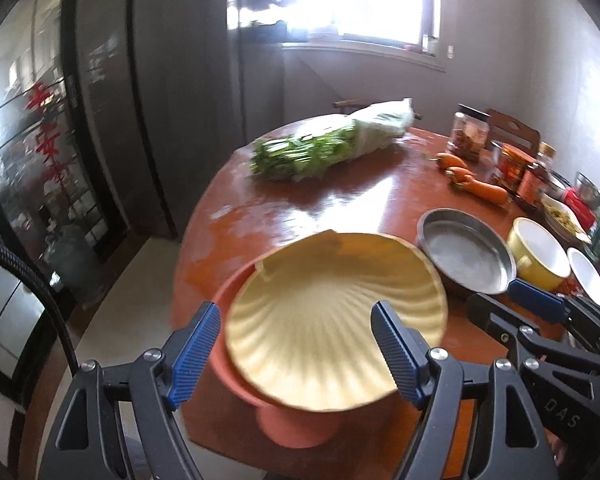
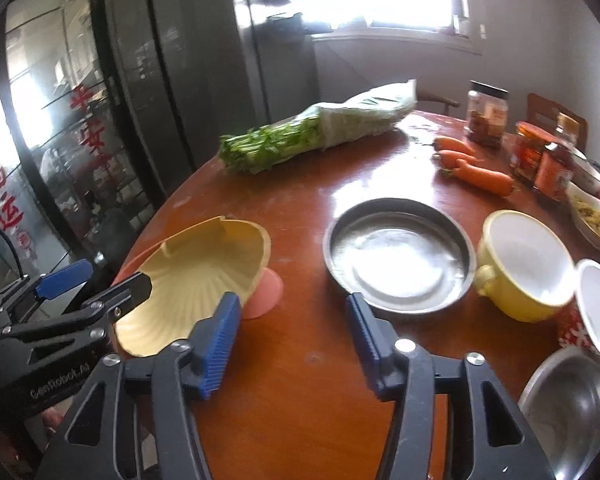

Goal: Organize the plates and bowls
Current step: 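Open the left gripper to release the yellow plate on the pink plate, then grasp the stacked yellow and pink plates with the left gripper and lift them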

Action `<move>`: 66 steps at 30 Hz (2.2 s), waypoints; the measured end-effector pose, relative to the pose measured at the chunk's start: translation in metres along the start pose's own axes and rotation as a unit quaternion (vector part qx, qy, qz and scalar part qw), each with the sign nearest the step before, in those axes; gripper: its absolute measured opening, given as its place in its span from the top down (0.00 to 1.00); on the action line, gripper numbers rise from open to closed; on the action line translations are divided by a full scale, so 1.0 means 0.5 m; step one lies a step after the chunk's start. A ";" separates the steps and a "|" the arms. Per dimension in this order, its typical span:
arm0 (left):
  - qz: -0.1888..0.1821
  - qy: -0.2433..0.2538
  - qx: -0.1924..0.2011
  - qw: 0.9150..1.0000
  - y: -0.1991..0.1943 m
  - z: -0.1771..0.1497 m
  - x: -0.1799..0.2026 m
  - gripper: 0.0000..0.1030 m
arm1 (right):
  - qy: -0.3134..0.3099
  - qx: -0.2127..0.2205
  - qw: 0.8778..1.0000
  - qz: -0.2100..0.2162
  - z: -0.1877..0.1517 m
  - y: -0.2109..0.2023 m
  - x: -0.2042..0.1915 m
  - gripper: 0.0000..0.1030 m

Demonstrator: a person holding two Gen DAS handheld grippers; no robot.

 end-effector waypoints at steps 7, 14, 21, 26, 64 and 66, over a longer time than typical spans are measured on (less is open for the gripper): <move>-0.018 0.037 -0.002 0.999 0.010 0.010 0.081 0.25 | 0.025 0.014 0.999 -0.032 -0.007 -0.039 0.067 0.40; 0.000 0.054 -0.018 0.998 0.041 0.002 0.116 0.25 | 0.051 0.017 0.998 -0.030 -0.008 -0.054 0.114 0.39; 0.013 0.054 -0.026 0.998 0.063 0.001 0.111 0.24 | 0.052 0.015 0.998 -0.024 -0.005 -0.044 0.118 0.39; 0.019 0.055 -0.029 0.998 0.071 0.006 0.112 0.24 | 0.059 0.011 0.998 -0.023 -0.003 -0.035 0.128 0.39; -0.034 0.044 -0.095 0.994 0.197 0.198 0.150 0.24 | 0.033 -0.072 0.997 -0.013 0.052 0.086 0.131 0.39; -0.038 0.042 -0.091 0.994 0.190 0.197 0.140 0.24 | 0.020 -0.075 0.997 -0.012 0.058 0.100 0.121 0.39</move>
Point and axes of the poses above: each gripper's, at about its wrist camera, not at the fingertips, and y roughly the way its jaws point, x to its right, z to its top, the point moved 1 cm from there along y, roughly the way its jaws point, and after that the axes turned 4 degrees about y, right-handed, at the moved point
